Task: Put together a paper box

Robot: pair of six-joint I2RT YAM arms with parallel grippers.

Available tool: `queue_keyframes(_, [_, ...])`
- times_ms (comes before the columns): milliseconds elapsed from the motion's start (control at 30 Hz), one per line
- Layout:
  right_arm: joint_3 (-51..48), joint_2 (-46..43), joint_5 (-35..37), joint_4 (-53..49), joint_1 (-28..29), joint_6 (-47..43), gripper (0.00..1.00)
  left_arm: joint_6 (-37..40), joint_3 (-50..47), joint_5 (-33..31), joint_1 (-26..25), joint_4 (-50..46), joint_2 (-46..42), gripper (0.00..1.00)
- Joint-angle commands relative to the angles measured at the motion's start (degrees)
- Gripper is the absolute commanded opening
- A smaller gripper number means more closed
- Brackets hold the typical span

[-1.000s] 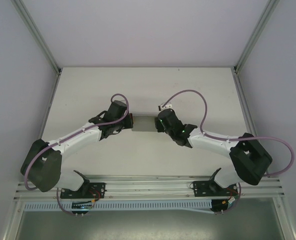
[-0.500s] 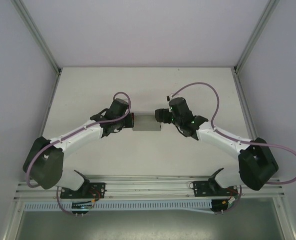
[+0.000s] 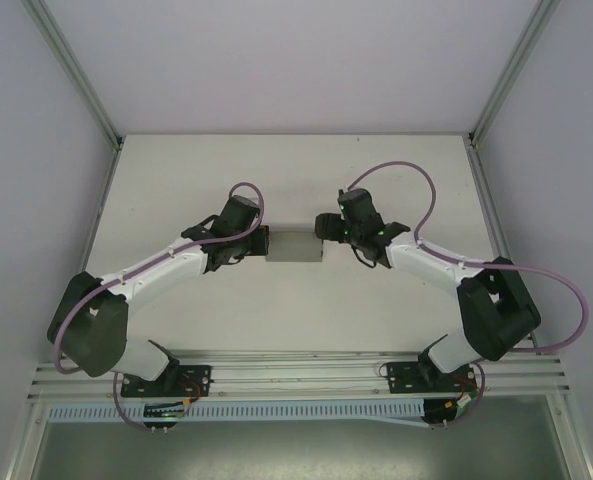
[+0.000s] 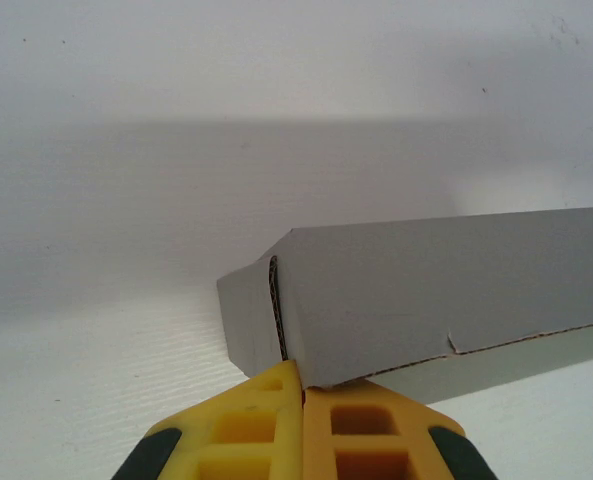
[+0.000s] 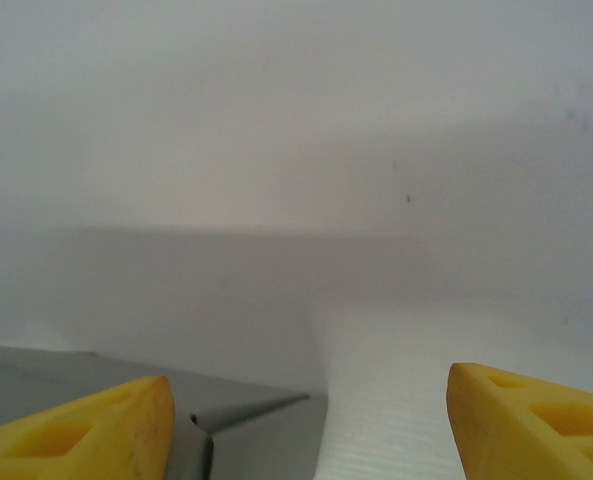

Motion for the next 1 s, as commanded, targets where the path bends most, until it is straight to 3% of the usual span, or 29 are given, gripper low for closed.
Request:
queue_keyframes(0, [-2.5, 1.9, -1.9, 0.6, -0.3, 2.9, 0.71, 1.5, -1.8, 2.2, -0.3, -12.4, 2.5, 0.00])
queue_keyframes(133, [-4.6, 3.0, -2.8, 0.8, -0.3, 5.0, 0.70, 3.0, -0.2, 4.1, -0.4, -12.8, 0.5, 0.10])
queue_keyframes(233, [-5.7, 3.0, -3.0, 1.1, -0.3, 5.8, 0.70, 4.4, 2.3, 4.9, -0.4, -14.1, -1.6, 0.28])
queue_keyframes(333, [-7.0, 2.9, -3.1, 2.2, -0.3, 6.9, 0.70, 4.6, 5.2, 4.3, -0.3, -16.2, -3.2, 0.32])
queue_keyframes(400, [-7.8, 3.1, -2.9, 2.9, -0.3, 7.3, 0.70, 4.0, 6.7, 3.7, -0.3, -17.5, -4.1, 0.44])
queue_keyframes(467, [-8.0, 3.6, -2.8, 2.9, -0.3, 7.6, 0.70, 3.1, 8.8, 3.3, -0.2, -18.7, -4.4, 0.46])
queue_keyframes(600, [-8.4, 4.6, -2.8, 3.3, -0.3, 6.6, 0.69, 1.8, 11.5, 2.5, -0.3, -19.6, -4.6, 0.73])
queue_keyframes(767, [-9.2, 4.9, -2.0, 3.7, -0.3, 5.2, 0.68, 0.8, 13.1, 1.3, 1.9, -18.6, -2.9, 0.79])
queue_keyframes(967, [-9.6, 4.4, -1.8, 3.5, -0.2, 4.3, 0.68, -0.8, 11.1, 9.2, 8.4, -13.8, 0.2, 0.69])
